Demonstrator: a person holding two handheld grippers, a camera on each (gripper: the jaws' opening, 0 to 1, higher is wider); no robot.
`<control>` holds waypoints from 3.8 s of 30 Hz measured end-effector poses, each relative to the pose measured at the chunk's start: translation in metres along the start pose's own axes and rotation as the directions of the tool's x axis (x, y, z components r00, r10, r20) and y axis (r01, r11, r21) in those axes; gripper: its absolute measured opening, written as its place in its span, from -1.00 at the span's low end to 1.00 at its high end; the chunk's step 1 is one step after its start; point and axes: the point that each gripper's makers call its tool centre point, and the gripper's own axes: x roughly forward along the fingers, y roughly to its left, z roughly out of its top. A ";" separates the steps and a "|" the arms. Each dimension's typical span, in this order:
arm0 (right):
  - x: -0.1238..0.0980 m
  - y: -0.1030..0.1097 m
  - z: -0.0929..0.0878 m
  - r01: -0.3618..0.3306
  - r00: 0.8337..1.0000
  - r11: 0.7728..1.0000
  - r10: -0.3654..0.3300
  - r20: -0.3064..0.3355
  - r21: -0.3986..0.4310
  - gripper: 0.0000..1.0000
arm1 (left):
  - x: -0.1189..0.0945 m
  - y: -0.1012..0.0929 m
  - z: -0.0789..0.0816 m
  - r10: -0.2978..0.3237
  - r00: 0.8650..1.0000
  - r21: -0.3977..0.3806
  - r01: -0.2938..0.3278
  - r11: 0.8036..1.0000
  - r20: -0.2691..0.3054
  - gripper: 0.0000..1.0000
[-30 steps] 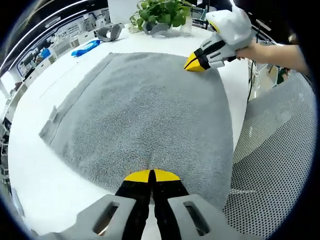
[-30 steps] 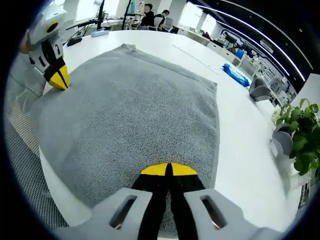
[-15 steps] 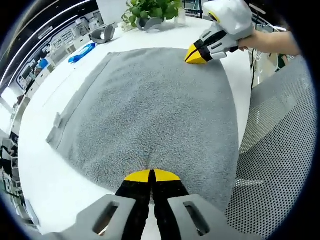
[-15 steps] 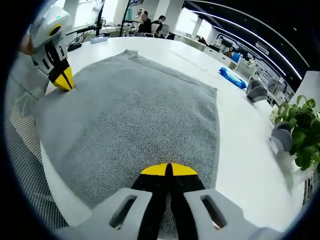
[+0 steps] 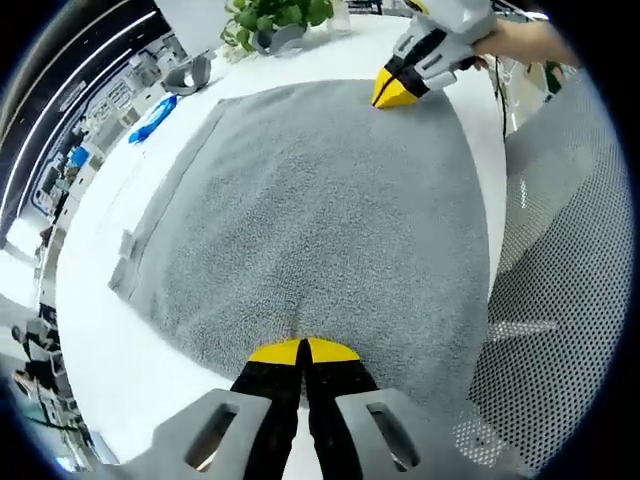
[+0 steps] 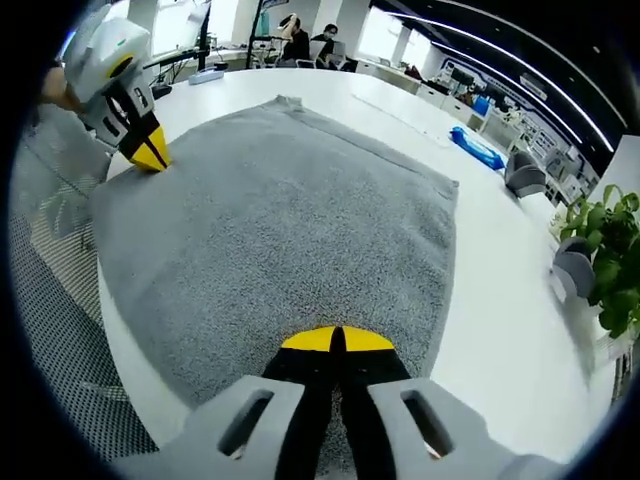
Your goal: Fold the towel on the table until its edges align and the towel forms a compact rectangular stack.
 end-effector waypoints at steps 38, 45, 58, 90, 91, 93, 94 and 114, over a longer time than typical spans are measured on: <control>0.007 0.018 0.008 -0.153 0.978 0.988 0.149 -0.146 -0.016 -1.00 | 0.021 0.064 -0.008 0.003 1.000 -0.219 0.002 0.976 0.020 -0.99; 0.005 0.021 0.006 -0.139 0.985 0.988 0.132 -0.109 -0.062 -1.00 | 0.015 0.054 -0.010 0.033 0.996 -0.217 -0.013 0.976 0.088 -0.99; 0.013 0.016 0.017 -0.097 0.990 0.992 0.087 -0.111 -0.082 -1.00 | 0.022 0.068 -0.007 0.110 0.991 -0.011 -0.109 0.994 0.081 -0.99; -0.056 0.044 -0.027 -0.273 0.959 0.949 0.282 0.034 -0.159 -0.73 | -0.036 -0.011 -0.048 -0.244 0.926 0.102 0.223 0.969 0.289 -0.88; -0.056 0.046 -0.030 -0.273 0.960 0.946 0.281 0.022 -0.172 -0.72 | -0.033 -0.009 -0.048 -0.240 0.935 0.148 0.208 0.967 0.259 -0.88; -0.054 0.048 -0.043 -0.277 0.961 0.936 0.275 -0.038 -0.217 -0.71 | -0.030 -0.010 -0.045 -0.241 0.936 0.142 0.210 0.967 0.255 -0.85; -0.053 0.050 -0.048 -0.283 0.959 0.934 0.277 -0.056 -0.219 -0.71 | -0.030 -0.010 -0.043 -0.250 0.933 0.136 0.221 0.966 0.260 -0.83; -0.053 0.037 -0.045 -0.172 0.985 0.985 0.171 0.030 0.011 -1.00 | -0.022 -0.006 -0.053 -0.208 0.960 0.147 0.182 0.972 0.188 -0.95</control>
